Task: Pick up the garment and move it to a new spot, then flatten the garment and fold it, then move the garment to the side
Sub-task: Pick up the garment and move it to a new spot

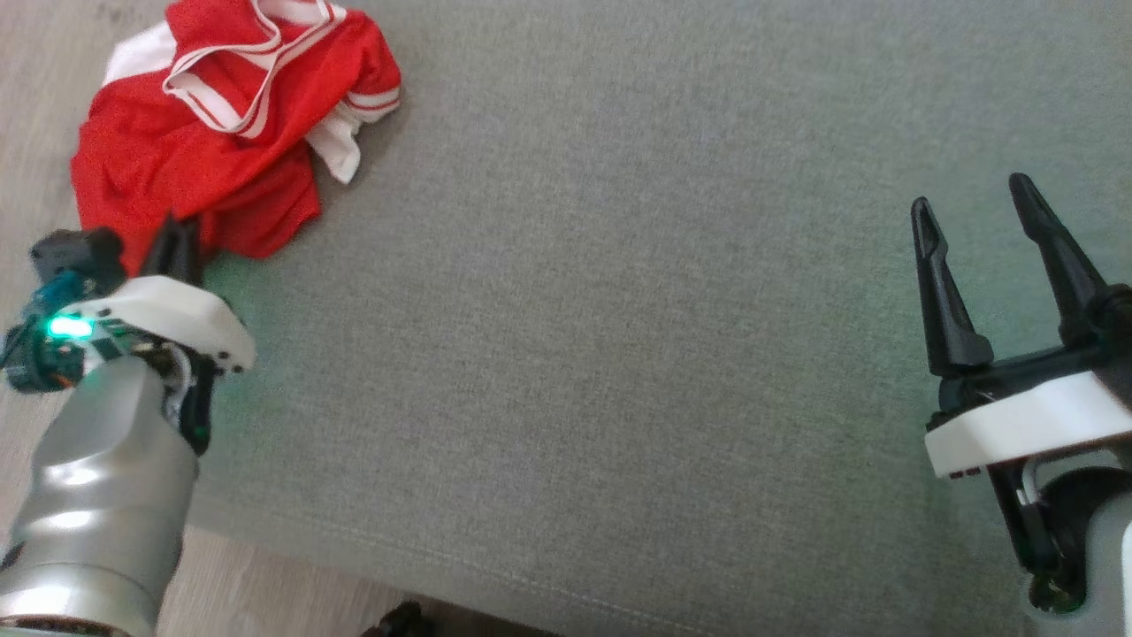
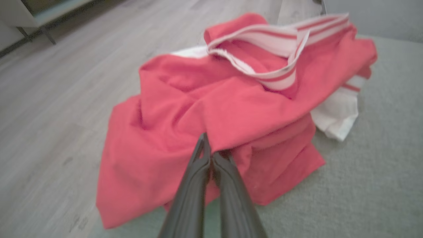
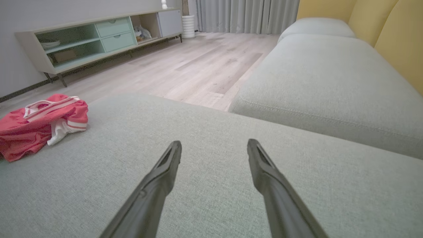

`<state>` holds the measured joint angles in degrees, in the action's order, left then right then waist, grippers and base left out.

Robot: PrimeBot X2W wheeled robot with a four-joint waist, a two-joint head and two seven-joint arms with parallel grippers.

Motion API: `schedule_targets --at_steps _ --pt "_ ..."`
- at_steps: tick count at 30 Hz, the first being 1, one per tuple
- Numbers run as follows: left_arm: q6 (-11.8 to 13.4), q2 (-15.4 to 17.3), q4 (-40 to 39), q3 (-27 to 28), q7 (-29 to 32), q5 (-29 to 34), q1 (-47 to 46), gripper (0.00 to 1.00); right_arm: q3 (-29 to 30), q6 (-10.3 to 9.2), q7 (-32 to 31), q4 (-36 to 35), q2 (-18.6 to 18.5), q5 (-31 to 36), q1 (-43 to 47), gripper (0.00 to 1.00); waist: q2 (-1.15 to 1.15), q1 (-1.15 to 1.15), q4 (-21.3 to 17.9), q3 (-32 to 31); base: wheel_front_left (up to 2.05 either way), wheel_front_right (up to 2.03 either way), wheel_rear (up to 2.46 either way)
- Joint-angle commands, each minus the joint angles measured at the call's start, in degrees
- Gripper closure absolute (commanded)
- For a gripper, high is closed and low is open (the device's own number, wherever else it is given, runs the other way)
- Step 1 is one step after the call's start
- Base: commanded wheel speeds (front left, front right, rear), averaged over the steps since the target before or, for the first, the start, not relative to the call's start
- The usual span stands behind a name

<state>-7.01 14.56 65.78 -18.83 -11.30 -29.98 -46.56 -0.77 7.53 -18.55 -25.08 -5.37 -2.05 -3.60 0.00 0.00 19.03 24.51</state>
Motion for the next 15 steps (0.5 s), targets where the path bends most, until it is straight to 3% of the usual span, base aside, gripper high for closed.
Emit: schedule_targets --at_steps 1,6,15 --pt "0.84 4.36 -1.10 1.55 -1.96 0.47 -0.30 1.00 -1.22 -0.04 1.05 -1.65 0.54 -0.58 -0.76 0.00 0.00 0.00 -0.43 -2.81 0.00 0.00 0.00" --pt "2.55 6.39 -5.99 2.91 -3.61 1.39 2.56 1.00 -1.18 -0.04 3.95 0.64 1.14 -1.60 0.38 0.00 0.00 0.00 -1.55 -8.73 0.00 0.00 0.00" --pt "8.39 8.78 -28.35 6.04 -3.25 2.74 18.08 1.00 -0.80 -0.04 7.94 3.76 2.20 -4.16 4.53 0.00 0.00 0.00 -4.60 -17.43 0.00 0.00 0.00"
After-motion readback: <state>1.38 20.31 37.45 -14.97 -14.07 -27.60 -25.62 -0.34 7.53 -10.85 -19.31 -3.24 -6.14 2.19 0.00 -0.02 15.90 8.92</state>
